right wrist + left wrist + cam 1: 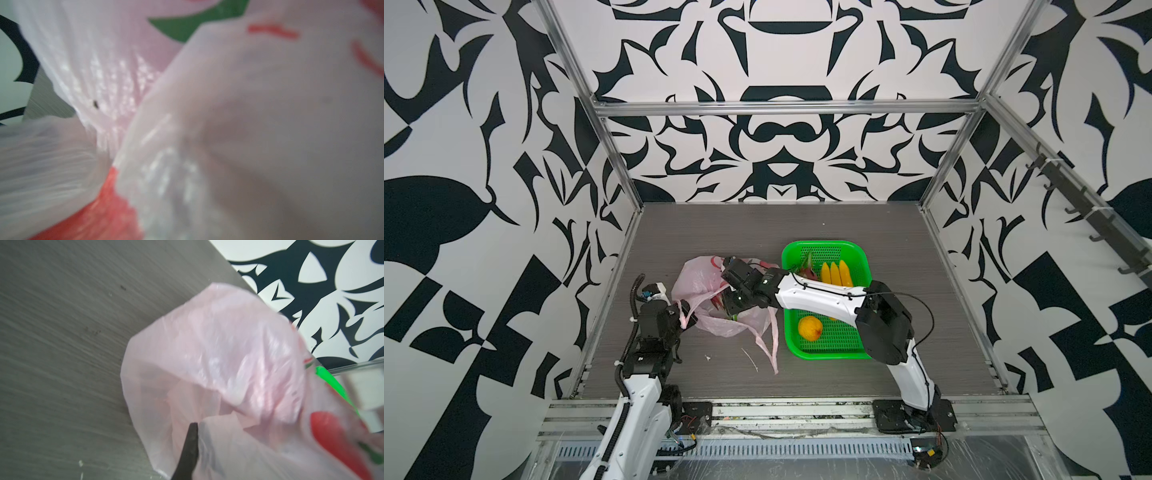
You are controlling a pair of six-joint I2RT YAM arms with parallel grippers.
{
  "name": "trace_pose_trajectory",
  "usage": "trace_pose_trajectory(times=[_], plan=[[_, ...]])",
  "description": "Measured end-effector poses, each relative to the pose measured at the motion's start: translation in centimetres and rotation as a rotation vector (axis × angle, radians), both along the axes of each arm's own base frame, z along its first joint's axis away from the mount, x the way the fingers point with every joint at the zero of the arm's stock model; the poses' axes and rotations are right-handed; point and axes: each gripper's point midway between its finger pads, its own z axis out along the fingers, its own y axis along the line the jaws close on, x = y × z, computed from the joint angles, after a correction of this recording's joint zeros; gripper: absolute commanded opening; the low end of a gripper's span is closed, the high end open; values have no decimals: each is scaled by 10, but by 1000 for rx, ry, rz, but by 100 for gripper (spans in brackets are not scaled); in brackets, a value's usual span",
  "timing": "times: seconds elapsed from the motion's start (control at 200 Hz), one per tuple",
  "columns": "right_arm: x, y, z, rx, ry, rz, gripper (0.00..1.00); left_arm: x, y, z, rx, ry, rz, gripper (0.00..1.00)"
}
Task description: Untie the knot of the plastic bag and take out the fruit
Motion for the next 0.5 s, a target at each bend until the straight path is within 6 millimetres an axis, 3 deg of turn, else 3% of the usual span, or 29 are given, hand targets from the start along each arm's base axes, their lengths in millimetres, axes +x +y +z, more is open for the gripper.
trace_pose_trajectory(times=[0.19, 0.5], plan=[[-8, -13, -18, -53, 38, -10, 0, 10, 3, 15, 4, -72, 15, 0], [-19, -22, -20, -74, 62, -22, 0, 21, 3, 26, -6, -132, 24, 0]])
